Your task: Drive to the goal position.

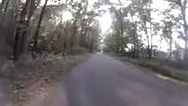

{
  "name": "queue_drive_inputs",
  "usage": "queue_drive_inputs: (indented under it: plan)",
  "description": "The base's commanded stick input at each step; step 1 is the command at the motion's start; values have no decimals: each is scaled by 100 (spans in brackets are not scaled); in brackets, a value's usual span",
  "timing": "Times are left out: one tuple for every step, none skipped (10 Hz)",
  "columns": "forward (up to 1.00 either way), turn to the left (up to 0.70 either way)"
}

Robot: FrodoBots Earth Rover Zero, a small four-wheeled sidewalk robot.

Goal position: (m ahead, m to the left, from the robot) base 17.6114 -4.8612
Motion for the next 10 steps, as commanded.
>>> queue_drive_inputs:
  plan:
    - [70,-1]
    - [70,-1]
    - [70,-1]
    - [70,-1]
    - [70,-1]
    - [70,-1]
    - [70,-1]
    - [70,-1]
    - [70,-1]
    - [70,-1]
